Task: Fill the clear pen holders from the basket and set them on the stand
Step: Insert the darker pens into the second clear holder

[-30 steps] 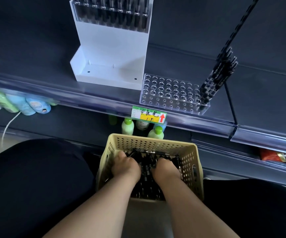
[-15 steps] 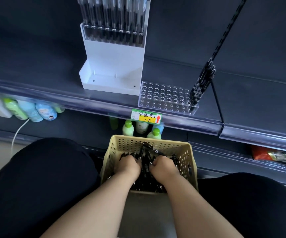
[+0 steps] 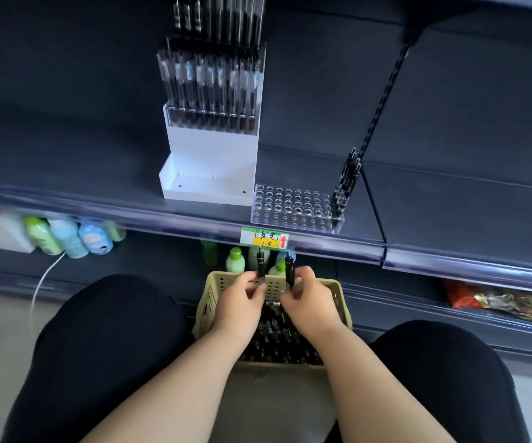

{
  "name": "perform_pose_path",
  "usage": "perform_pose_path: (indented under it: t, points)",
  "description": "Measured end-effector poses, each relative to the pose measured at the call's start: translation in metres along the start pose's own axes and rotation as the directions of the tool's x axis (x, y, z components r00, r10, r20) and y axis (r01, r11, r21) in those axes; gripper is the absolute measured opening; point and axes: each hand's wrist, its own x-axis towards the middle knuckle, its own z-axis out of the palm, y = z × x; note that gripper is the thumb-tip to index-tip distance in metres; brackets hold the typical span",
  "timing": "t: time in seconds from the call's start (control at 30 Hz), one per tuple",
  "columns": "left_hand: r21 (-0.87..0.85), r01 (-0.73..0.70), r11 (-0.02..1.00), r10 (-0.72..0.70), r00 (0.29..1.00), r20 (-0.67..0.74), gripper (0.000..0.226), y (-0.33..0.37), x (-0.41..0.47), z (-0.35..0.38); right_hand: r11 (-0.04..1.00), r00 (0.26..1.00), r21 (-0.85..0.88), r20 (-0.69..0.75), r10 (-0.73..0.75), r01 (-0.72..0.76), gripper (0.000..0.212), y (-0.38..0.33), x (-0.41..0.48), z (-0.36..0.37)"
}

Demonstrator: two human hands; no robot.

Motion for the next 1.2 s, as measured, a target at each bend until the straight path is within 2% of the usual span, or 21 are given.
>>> perform_pose_path:
  t: [0.13,0.2,0.27,0.37,0.43,0.5,0.53,0.67,0.87,0.93,1.0,1.2]
  points:
    - [-0.065,-0.108,0.992,0.109,0.994,0.002,0.024,0.027,0.001,-0.006,0.997,0.994,0.074,-0.113,-0.009,0.018,0.011,-0.014,0.006,-0.023]
    - [-0.066,-0.190,0.980,0.189,0.982,-0.022,0.016,0.041,0.002,-0.008,0.990,0.986,0.140,-0.170,0.005,0.019,0.013,-0.022,0.008,-0.036]
    - [-0.075,-0.260,0.963,0.258,0.965,-0.039,0.016,0.055,0.005,-0.012,0.981,0.969,0.183,-0.247,-0.012,0.058,0.015,-0.029,0.011,-0.050]
    - [-0.141,-0.356,0.924,0.348,0.934,-0.079,0.030,0.077,0.012,-0.018,0.949,0.929,0.267,-0.364,-0.061,0.167,0.011,-0.043,0.018,-0.080]
    - [-0.164,-0.415,0.895,0.402,0.909,-0.106,0.042,0.094,0.020,-0.024,0.914,0.883,0.295,-0.454,-0.121,0.277,0.029,-0.056,0.023,-0.104]
    - [-0.190,-0.460,0.867,0.447,0.888,-0.112,0.043,0.112,0.030,-0.028,0.876,0.831,0.292,-0.521,-0.192,0.385,0.036,-0.073,0.031,-0.131]
    - [-0.207,-0.483,0.851,0.471,0.876,-0.108,0.039,0.121,0.037,-0.030,0.858,0.812,0.285,-0.538,-0.225,0.427,0.032,-0.081,0.036,-0.144]
    - [-0.262,-0.553,0.791,0.552,0.829,-0.084,0.034,0.160,0.069,-0.031,0.860,0.795,0.208,-0.526,-0.303,0.465,0.005,-0.105,0.072,-0.182]
    - [-0.268,-0.595,0.757,0.616,0.788,-0.011,0.034,0.179,0.110,-0.016,0.896,0.786,0.085,-0.521,-0.332,0.435,0.006,-0.102,0.124,-0.194]
    - [-0.269,-0.588,0.763,0.608,0.794,-0.014,0.032,0.174,0.118,-0.013,0.899,0.798,0.081,-0.500,-0.337,0.430,0.013,-0.096,0.134,-0.192]
    - [-0.289,-0.552,0.782,0.574,0.819,-0.012,0.031,0.169,0.124,-0.012,0.912,0.807,0.007,-0.468,-0.360,0.411,0.018,-0.092,0.141,-0.190]
    - [-0.369,-0.472,0.800,0.493,0.869,-0.041,0.033,0.165,0.135,-0.016,0.931,0.848,-0.058,-0.396,-0.353,0.361,0.015,-0.086,0.149,-0.187]
